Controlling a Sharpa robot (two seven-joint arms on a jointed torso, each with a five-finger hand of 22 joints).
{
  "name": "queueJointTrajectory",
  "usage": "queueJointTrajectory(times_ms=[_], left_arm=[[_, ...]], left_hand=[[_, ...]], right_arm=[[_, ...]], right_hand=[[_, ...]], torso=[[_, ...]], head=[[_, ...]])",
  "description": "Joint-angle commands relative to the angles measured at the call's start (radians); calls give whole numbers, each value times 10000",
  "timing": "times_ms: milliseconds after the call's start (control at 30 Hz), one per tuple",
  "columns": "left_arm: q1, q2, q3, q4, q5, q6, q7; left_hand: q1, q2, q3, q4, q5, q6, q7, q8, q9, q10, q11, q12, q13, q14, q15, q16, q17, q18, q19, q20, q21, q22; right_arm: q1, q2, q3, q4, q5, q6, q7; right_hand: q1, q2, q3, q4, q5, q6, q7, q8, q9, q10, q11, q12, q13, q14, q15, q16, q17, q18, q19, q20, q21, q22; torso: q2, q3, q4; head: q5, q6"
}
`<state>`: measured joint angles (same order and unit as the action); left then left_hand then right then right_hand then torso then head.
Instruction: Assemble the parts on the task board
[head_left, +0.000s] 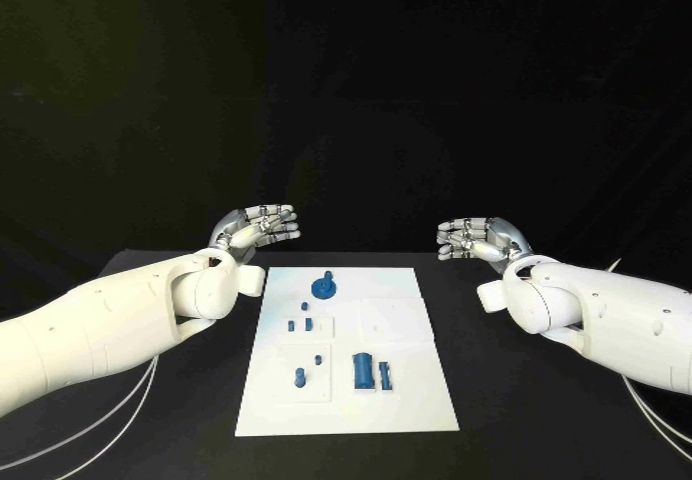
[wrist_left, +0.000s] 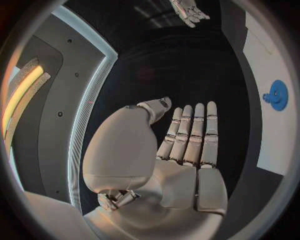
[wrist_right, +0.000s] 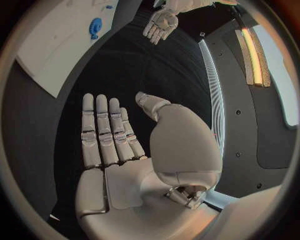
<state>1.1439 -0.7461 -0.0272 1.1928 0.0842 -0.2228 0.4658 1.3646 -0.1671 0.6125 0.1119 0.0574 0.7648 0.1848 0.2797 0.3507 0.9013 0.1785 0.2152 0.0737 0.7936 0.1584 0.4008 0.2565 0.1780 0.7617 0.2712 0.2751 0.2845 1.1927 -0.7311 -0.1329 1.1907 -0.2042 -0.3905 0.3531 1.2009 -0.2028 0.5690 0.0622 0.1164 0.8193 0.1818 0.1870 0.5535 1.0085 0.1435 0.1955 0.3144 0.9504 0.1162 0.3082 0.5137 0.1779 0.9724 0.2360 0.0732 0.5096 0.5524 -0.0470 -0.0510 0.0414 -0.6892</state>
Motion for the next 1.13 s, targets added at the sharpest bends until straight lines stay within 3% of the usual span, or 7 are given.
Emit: queueJointTrajectory(times_ms=[33, 133, 167, 333, 367, 433, 1133], left_arm=[[-36, 227, 12, -359, 164, -27, 179], [-83, 400, 13, -626, 216, -84, 244], [-57, 314, 4, -503, 158, -54, 162], [-115, 271, 22, -224, 93, -407, 187], [-136, 255, 28, -120, 69, -539, 196], [-189, 216, 44, 134, 9, -861, 219], [-933, -335, 270, 3742, -835, -5433, 539]], left_hand=[[-54, -30, -324, 117, -45, -172, -54, -195, -253, 112, -29, -525, -104, -411, -16, -711, -250, 2, -66, 142, -706, -456], [-18, 8, -482, 116, -54, -189, -47, -295, -441, -31, -67, -947, -107, -574, 2, -1266, -416, -44, -96, 180, -1236, -884], [-4094, 1671, -6125, -1119, -574, -7648, -1848, -2797, -3507, -9013, -1785, -2152, -737, -7936, -1584, -4008, -2565, -1780, -7617, -2712, -2751, -2845], [-5794, 1671, -6125, -1119, -574, -7648, -1848, -2797, -3507, -9013, -1785, -2152, -737, -7936, -1584, -4008, -2565, -1780, -7617, -2712, -2751, -2845], [-6109, 1671, -6125, -1119, -574, -7648, -1848, -2797, -3507, -9013, -1785, -2152, -737, -7936, -1584, -4008, -2565, -1780, -7617, -2712, -2751, -2845], [-13646, 1671, -6125, -1119, -574, -7648, -1848, -2797, -3507, -9013, -1785, -2152, -737, -7936, -1584, -4008, -2565, -1780, -7617, -2712, -2751, -2845], [-13646, 1671, -6125, -1119, -574, -7648, -1848, -2797, -3507, -9013, -1785, -2152, -737, -7936, -1584, -4008, -2565, -1780, -7617, -2712, -2751, -2845]], right_arm=[[1, 199, 23, -346, 134, 318, 209], [2, 351, 37, -554, 152, 509, 282], [5, 276, 25, -455, 130, 333, 188], [-114, 212, 134, -101, 290, -11, 311], [-159, 188, 175, 32, 350, -141, 358], [-267, 130, 273, 354, 494, -453, 470], [-1427, -489, 1329, 3793, 2042, -3795, 1669]], right_hand=[[323, 215, 205, -118, 169, 344, 153, -352, -367, -232, 190, -438, -903, 184, 89, -721, -529, 61, -229, 26, -105, -944], [370, 258, 92, -156, 174, 306, 196, -538, -623, -309, 274, -760, -1483, 194, 185, -1139, -930, 64, -374, 107, -114, -1652], [-3420, 2028, -5690, -622, -1164, -8193, -1818, -1870, -5535, -10085, -1435, -1955, -3144, -9504, -1162, -3082, -5137, -1779, -9724, -2360, -732, -5096], [-4824, 2028, -5690, -622, -1164, -8193, -1818, -1870, -5535, -10085, -1435, -1955, -3144, -9504, -1162, -3082, -5137, -1779, -9724, -2360, -732, -5096], [-12009, 2028, -5690, -622, -1164, -8193, -1818, -1870, -5535, -10085, -1435, -1955, -3144, -9504, -1162, -3082, -5137, -1779, -9724, -2360, -732, -5096], [-12009, 2028, -5690, -622, -1164, -8193, -1818, -1870, -5535, -10085, -1435, -1955, -3144, -9504, -1162, -3082, -5137, -1779, -9724, -2360, -732, -5096], [-12009, 2028, -5690, -622, -1164, -8193, -1818, -1870, -5535, -10085, -1435, -1955, -3144, -9504, -1162, -3082, -5137, -1779, -9724, -2360, -732, -5096]], torso=[[-119, 56, -26], [-153, 84, -42], [-77, 37, -17], [-78, 155, 127], [-79, 200, 181], [-80, 301, 304], [-82, 470, 510]], head=[[96, 280], [137, 399], [84, 242], [-52, 419], [-103, 486], [-219, 638], [-414, 892]])
